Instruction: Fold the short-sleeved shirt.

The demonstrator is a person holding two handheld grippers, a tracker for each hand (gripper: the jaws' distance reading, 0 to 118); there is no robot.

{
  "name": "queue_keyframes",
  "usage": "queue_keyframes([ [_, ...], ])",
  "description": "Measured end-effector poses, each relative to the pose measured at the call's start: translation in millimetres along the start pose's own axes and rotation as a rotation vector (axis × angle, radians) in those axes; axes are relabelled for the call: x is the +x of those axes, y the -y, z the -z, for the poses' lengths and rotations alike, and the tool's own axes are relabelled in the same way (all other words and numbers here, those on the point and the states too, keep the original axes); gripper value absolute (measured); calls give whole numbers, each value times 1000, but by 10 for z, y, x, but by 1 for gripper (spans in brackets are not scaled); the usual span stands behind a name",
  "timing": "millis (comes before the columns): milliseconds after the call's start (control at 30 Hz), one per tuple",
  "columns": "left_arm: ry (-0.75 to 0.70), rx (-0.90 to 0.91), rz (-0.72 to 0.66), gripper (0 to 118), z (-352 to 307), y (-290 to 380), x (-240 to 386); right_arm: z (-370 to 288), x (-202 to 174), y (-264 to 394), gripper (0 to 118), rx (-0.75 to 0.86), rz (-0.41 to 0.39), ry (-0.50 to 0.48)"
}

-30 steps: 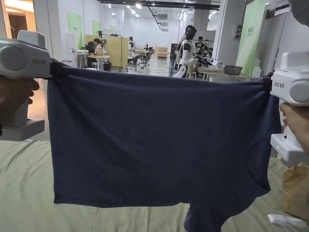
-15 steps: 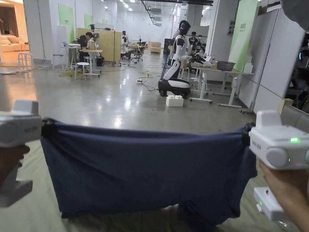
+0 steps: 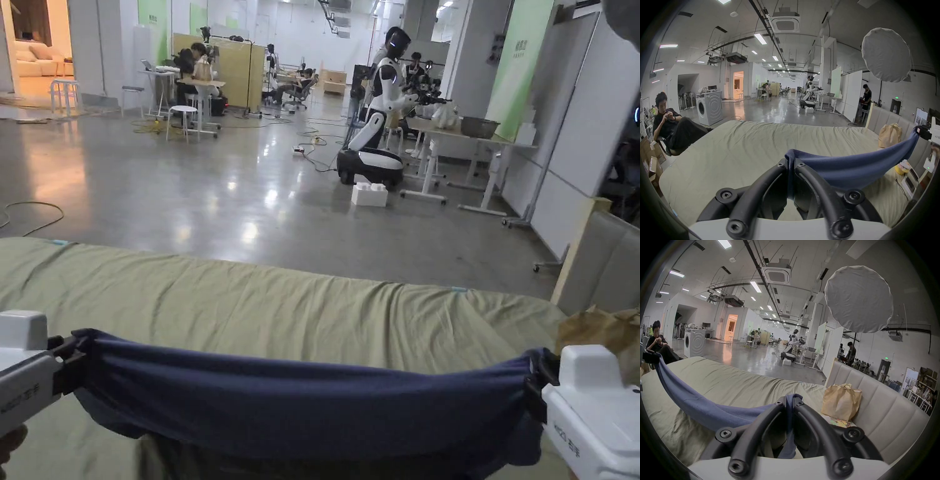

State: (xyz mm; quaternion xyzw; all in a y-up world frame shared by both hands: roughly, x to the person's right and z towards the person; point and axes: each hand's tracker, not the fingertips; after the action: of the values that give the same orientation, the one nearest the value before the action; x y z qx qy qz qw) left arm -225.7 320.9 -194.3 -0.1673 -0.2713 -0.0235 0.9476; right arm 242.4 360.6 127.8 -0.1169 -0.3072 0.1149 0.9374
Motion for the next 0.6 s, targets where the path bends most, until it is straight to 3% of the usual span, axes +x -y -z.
queue_keyframes([
  [267, 14, -29, -35, 6, -622, 386, -113, -839, -55, 238, 6, -16, 54, -1],
  [600, 11, -187, -7, 6, -1078, 1091, -173, -1349, -286, 955, 6, -206, 63, -17],
])
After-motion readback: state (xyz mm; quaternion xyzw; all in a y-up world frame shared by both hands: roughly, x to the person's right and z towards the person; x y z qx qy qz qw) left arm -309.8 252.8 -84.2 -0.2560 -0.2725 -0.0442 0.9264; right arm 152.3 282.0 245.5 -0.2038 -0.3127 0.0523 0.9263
